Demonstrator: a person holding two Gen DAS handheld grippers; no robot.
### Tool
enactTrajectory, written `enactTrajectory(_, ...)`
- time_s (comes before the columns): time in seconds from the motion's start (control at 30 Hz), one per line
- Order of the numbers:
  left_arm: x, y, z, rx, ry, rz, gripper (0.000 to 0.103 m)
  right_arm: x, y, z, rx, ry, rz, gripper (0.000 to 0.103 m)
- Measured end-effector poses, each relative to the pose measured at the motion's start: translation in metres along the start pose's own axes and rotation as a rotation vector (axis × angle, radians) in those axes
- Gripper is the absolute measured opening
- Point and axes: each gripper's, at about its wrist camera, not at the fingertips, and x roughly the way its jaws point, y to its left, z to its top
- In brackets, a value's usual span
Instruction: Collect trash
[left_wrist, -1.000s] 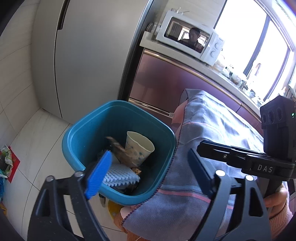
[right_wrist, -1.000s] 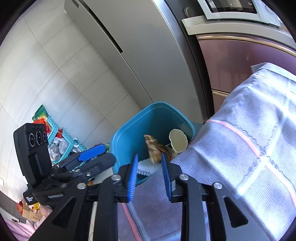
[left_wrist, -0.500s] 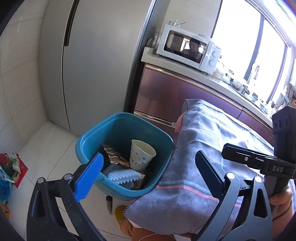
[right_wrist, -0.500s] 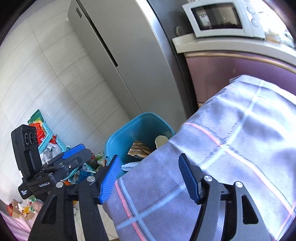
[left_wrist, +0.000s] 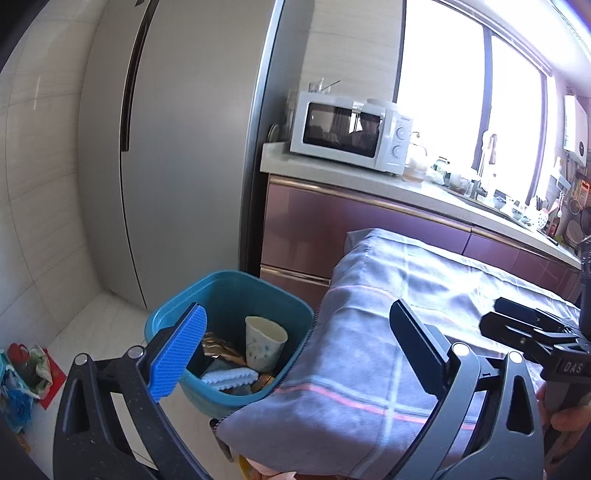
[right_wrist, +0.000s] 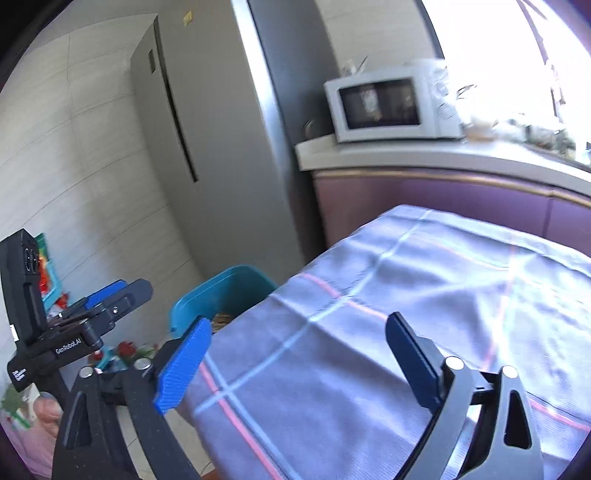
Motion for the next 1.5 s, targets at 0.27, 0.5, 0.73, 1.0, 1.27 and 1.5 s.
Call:
enactTrajectory(0.27,-0.014,-0.039,-0.001,0.043,-0.068,-0.049,0.097,-0.046,-0.019,-0.021,0.007,-0.129,-0.176,0.096)
enactTrajectory(0.5,-0.022,-0.07,-0.008,0.073,-0.126,-0.1,0.097,-0.085,-0.035,-0.039,0.038,-0.213,-0.323,0.096)
enactTrajectory(0.73,-0.024,-0.095,-0.011,0.113,-0.154,-0.144,0.097,-0.113,-0.046,-0.046,0.046,-0.28,-0.411,0.096)
enactTrajectory(1.0,-0.028,-0.12,-0.015,0.151,-0.186,-0.164,0.097,-0.132,-0.058,-0.049,0.07,-0.325,-0.457,0.096)
enactTrajectory(1.27,-0.027,-0.128,-0.015,0.155,-0.194,-0.174,0.097,-0.136,-0.061,-0.049,0.067,-0.334,-0.472,0.096)
enactTrajectory(1.5,-0.026,-0.129,-0.015,0.152,-0.199,-0.17,0.097,-0.137,-0.061,-0.049,0.067,-0.33,-0.478,0.096)
